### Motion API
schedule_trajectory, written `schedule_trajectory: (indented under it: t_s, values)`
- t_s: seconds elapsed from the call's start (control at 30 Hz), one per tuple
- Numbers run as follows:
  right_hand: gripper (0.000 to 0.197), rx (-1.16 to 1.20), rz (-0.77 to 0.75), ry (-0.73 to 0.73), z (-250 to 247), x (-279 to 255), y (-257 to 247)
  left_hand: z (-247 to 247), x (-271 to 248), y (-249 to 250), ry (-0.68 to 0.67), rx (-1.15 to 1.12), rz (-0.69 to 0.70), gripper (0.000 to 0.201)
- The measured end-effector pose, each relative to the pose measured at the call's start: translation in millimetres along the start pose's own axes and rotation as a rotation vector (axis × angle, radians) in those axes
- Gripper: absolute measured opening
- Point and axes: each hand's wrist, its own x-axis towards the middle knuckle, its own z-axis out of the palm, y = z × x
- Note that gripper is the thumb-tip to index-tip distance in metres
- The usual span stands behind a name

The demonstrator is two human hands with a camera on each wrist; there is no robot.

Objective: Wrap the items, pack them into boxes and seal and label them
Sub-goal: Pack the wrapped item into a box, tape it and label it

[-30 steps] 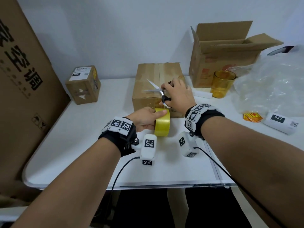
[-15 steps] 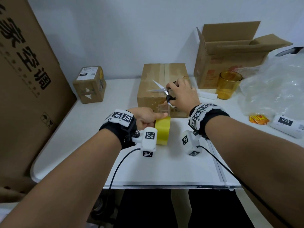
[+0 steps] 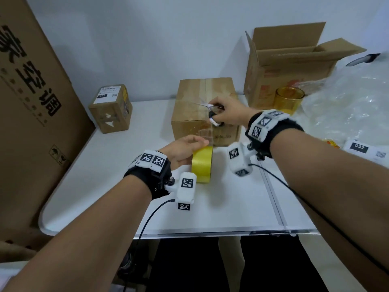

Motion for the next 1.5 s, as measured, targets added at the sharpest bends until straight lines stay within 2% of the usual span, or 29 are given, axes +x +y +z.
schedule_trajectory:
  t_s: [0.1, 0.17, 0.27, 0.37, 0.53, 0.67, 0.87, 0.97, 1.1, 1.23, 1.37, 1.5]
  values:
    - [0.032, 0.260, 0.046, -0.195, -24, -6, -6, 1, 1, -3, 0.000, -0.025, 0.014, 0.032]
    - [0.022, 0.356, 0.113, -0.419, -33, -12, -2, 1, 2, -4, 0.005, -0.037, 0.019, 0.036]
    - [0.046, 0.255, 0.218, -0.716, -35, -16, 18, 0, 4, -4, -0.005, -0.023, 0.012, 0.037]
    - [0.052, 0.221, 0.388, -0.827, -33, -19, 43, -4, 5, -6, 0.009, -0.004, -0.003, 0.038]
    - [0.048, 0.339, 0.363, -0.863, -38, -33, 52, -3, 5, -6, 0.012, -0.007, 0.003, 0.041]
    - [0.039, 0.313, 0.420, -0.822, -42, -33, 53, -3, 4, -5, 0.020, -0.002, -0.010, 0.042]
    - [0.020, 0.281, 0.446, -0.862, -18, -23, 43, -1, 2, -1, 0.015, -0.001, -0.022, 0.037]
    - [0.029, 0.295, 0.440, -0.863, -7, -18, 37, -2, 2, 0, 0.011, 0.001, -0.024, 0.034]
    - [0.029, 0.259, 0.415, -0.874, -4, -13, 41, -3, 3, -1, 0.004, -0.003, -0.026, 0.037]
    - [0.047, 0.214, 0.394, -0.848, -7, -10, 47, -2, 3, 0, 0.007, -0.007, -0.038, 0.036]
    - [0.055, 0.181, 0.337, -0.791, -13, -15, 44, -2, 3, 3, 0.026, 0.008, -0.049, 0.040]
    - [0.084, 0.182, 0.336, -0.721, -10, -16, 44, -2, 1, 5, 0.037, 0.004, -0.063, 0.041]
